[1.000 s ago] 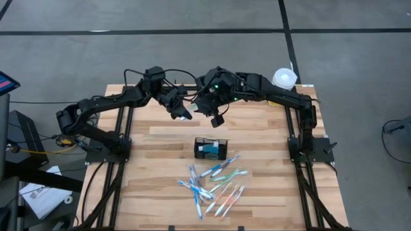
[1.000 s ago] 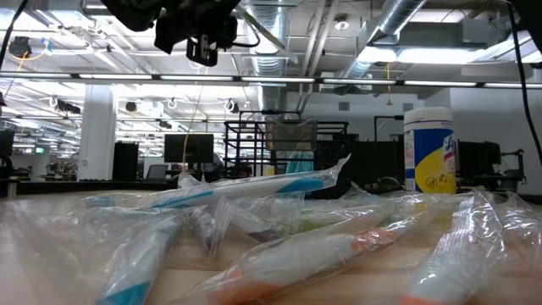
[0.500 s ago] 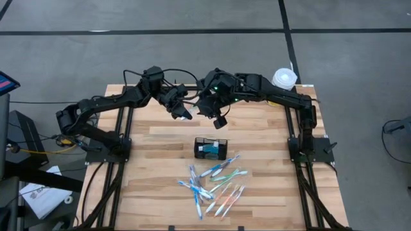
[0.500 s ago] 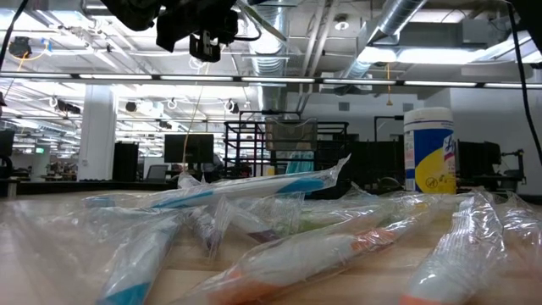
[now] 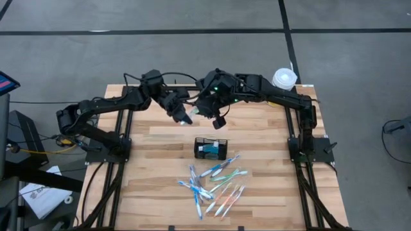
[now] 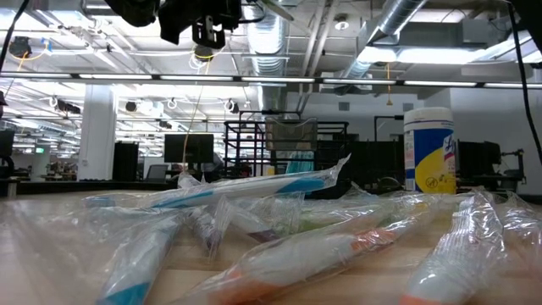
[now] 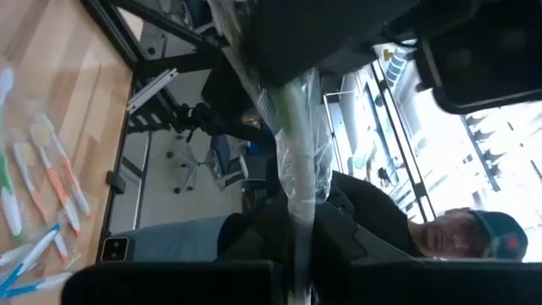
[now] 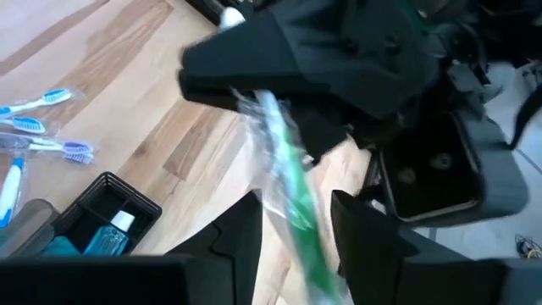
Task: Pick & Place toothbrushing station
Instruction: Put the green toothbrush into the black wire organizer
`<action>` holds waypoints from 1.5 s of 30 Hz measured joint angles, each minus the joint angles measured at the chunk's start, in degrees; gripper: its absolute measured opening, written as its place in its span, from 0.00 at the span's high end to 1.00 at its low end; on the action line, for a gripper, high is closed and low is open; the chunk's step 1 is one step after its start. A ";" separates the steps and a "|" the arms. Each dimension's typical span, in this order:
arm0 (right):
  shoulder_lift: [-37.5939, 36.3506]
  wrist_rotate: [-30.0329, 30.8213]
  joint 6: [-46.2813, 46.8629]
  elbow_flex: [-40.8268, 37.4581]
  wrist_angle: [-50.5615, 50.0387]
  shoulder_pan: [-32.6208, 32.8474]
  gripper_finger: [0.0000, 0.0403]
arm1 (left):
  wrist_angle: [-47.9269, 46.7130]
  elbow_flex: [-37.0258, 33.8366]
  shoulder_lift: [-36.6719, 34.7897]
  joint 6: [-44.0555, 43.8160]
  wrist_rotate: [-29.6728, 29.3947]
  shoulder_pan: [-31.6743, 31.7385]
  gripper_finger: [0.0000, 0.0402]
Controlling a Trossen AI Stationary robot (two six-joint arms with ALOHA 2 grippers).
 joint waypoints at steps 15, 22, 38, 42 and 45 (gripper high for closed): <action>0.00 1.31 0.55 -0.04 0.96 0.40 0.91 | 1.22 0.00 -0.02 -1.22 0.08 0.06 0.97; 0.00 2.21 1.81 -0.04 -1.03 -0.09 0.95 | 1.24 0.00 -0.04 1.08 -1.22 0.16 0.91; -4.18 -2.18 14.87 0.05 -14.21 -2.95 0.97 | 0.63 0.04 0.00 23.95 -4.49 13.02 0.53; -6.26 -11.04 29.93 -0.07 -8.61 -4.78 0.97 | 0.31 0.04 0.00 33.46 -9.72 17.09 0.53; -8.58 -12.09 35.17 0.11 -5.83 -5.05 0.97 | 0.07 0.04 0.00 40.44 -13.47 18.82 0.56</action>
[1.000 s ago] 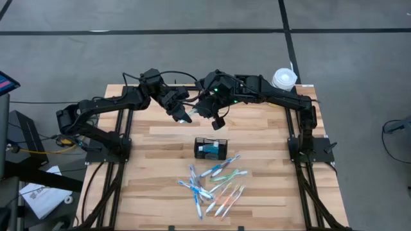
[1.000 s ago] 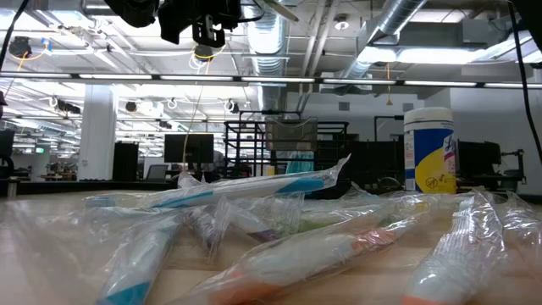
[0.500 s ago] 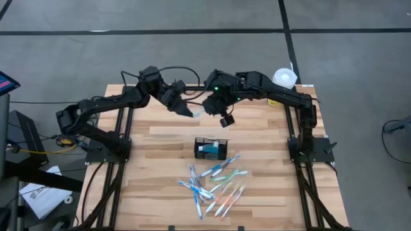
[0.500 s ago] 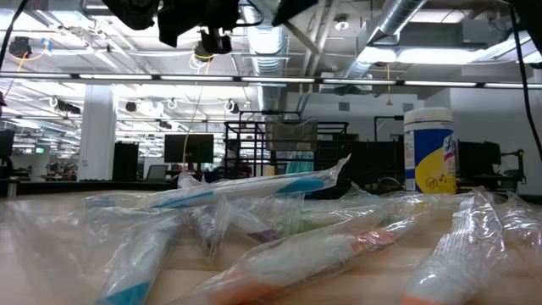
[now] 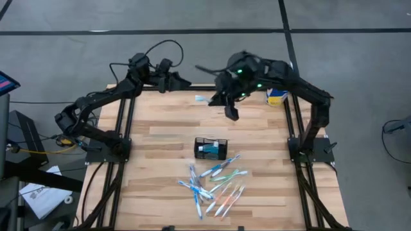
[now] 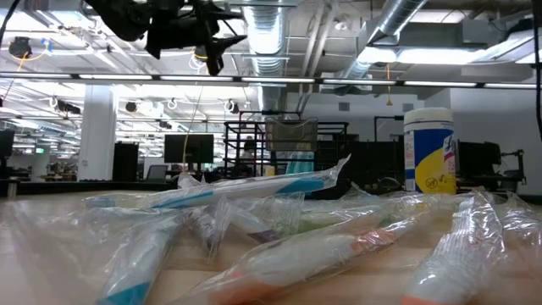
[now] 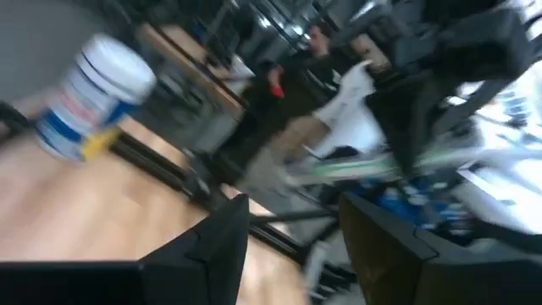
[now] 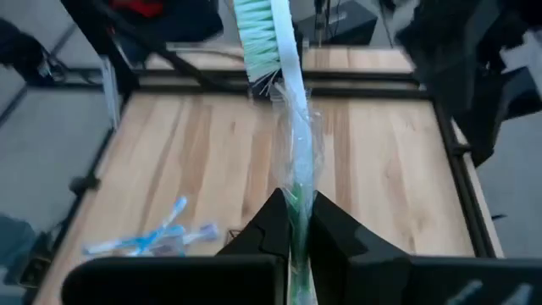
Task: Pick & Place toothbrushing station
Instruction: Put the green toothbrush into the black wire organizer
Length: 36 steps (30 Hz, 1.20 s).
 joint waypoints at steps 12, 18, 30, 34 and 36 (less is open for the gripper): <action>-7.06 11.62 14.97 -0.17 0.57 4.98 0.97 | -0.42 -0.01 0.00 5.01 -2.38 0.94 0.63; -13.33 26.78 25.08 -0.01 1.91 15.18 0.97 | -0.41 -0.02 0.00 7.23 -2.38 0.94 0.65; -19.89 78.50 39.92 -19.38 5.52 42.45 0.97 | -0.09 -0.02 0.00 6.48 -2.34 0.72 0.66; -25.47 83.24 45.21 -34.86 13.81 44.81 0.97 | 0.18 -0.03 -0.02 4.37 -2.14 0.65 0.66; -28.43 84.47 48.25 -44.51 19.94 45.60 0.97 | 0.35 -0.04 -0.02 4.30 -2.16 0.40 0.66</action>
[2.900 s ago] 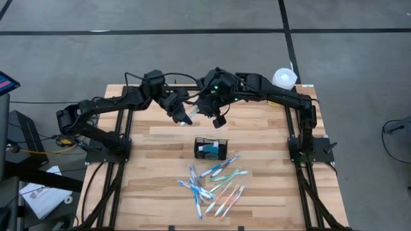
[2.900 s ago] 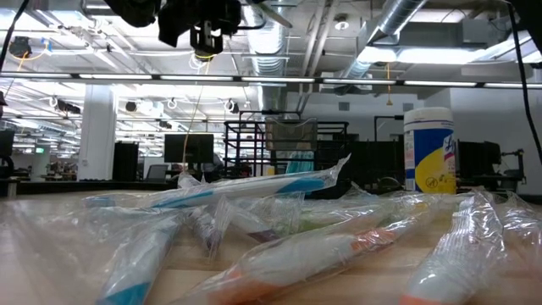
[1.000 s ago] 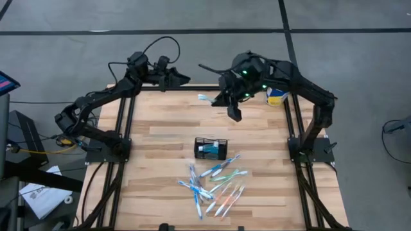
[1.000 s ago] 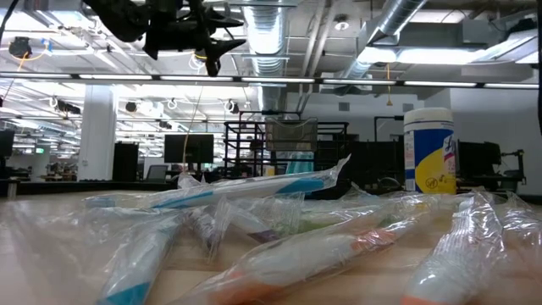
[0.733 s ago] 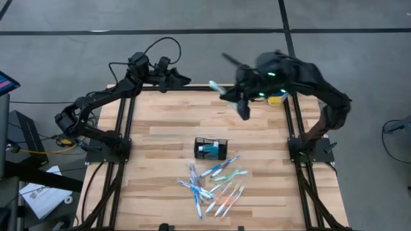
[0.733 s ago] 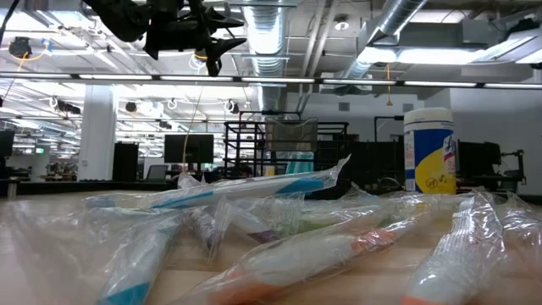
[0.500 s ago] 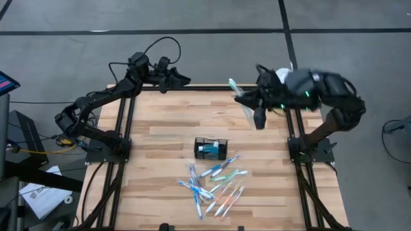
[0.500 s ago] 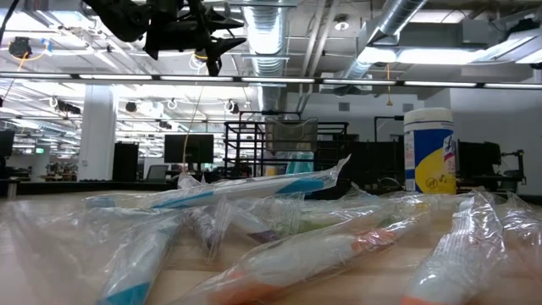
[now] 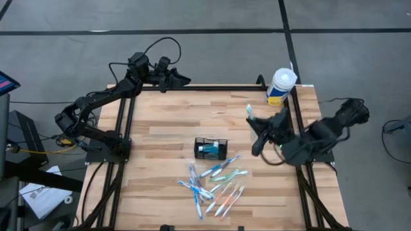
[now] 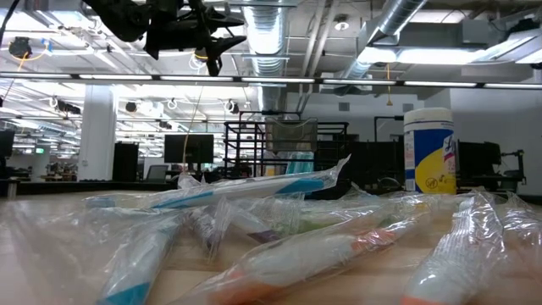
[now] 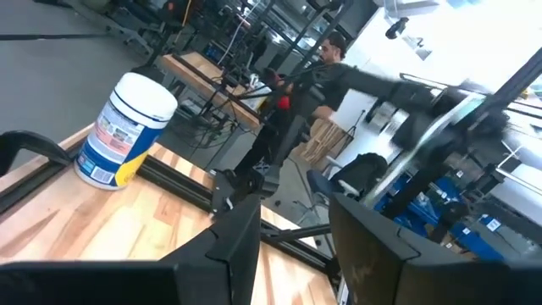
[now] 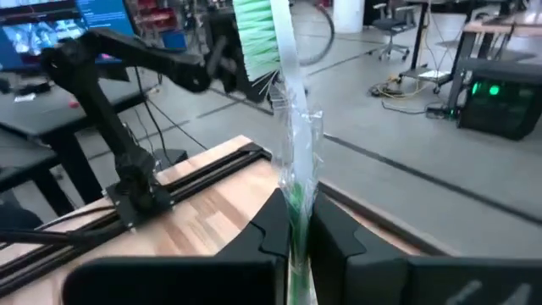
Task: Pick & Place toothbrushing station
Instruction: Put the green toothbrush into the black wire organizer
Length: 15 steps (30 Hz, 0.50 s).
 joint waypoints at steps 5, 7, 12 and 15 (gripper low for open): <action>-7.82 2.34 -8.04 -21.04 29.74 1.21 0.97 | 0.03 0.00 0.00 -0.57 -0.21 -1.03 0.66; -10.41 1.20 -16.07 -27.85 44.39 1.26 0.97 | 0.12 -0.02 -0.01 -0.57 -0.29 -1.49 0.66; -12.30 -4.59 -29.84 -43.01 76.24 -1.12 0.97 | 0.32 -0.02 -0.02 1.34 -2.87 -1.77 0.66; -11.86 -6.35 -33.07 -48.11 87.31 -3.03 0.97 | 0.36 -0.02 -0.02 4.97 -5.14 -1.75 0.66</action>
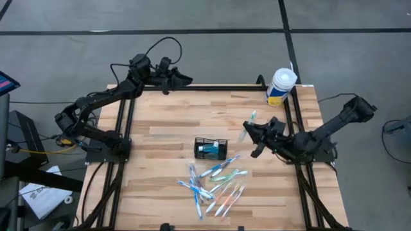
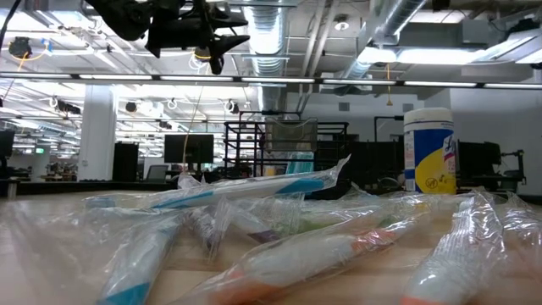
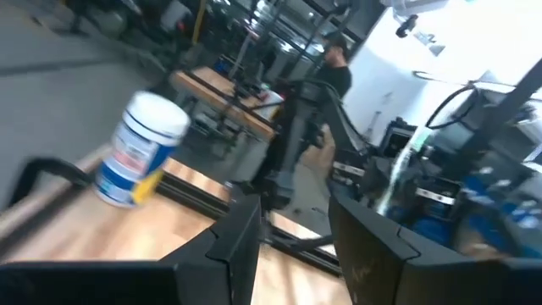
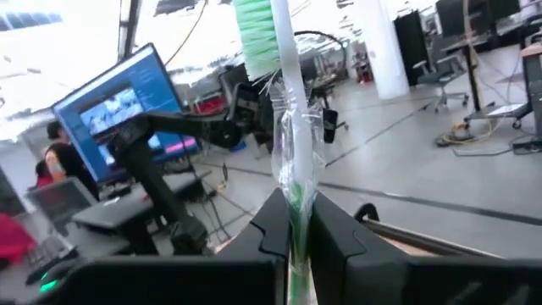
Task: Pick & Place toothbrushing station
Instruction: Put the green toothbrush into the black wire organizer
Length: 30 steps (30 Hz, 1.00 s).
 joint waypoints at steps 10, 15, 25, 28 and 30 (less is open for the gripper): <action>1.64 -10.49 9.19 -1.12 -8.93 -11.27 0.97 | 0.04 0.00 0.00 8.01 -2.56 -0.12 0.66; 6.36 -20.66 12.16 -1.11 -7.60 -18.49 0.97 | 0.02 0.00 0.00 11.71 -2.55 -0.13 0.66; 18.98 -33.05 11.81 -1.15 8.01 -26.54 0.97 | -0.02 0.00 0.00 17.32 -2.55 -0.13 0.66; 19.69 -33.24 11.76 -1.15 8.11 -26.55 0.97 | -0.07 0.00 0.00 18.02 -2.53 -0.13 0.66; 19.43 -33.20 11.66 -1.15 6.56 -26.27 0.97 | -0.10 0.00 0.00 18.06 -2.53 -0.09 0.66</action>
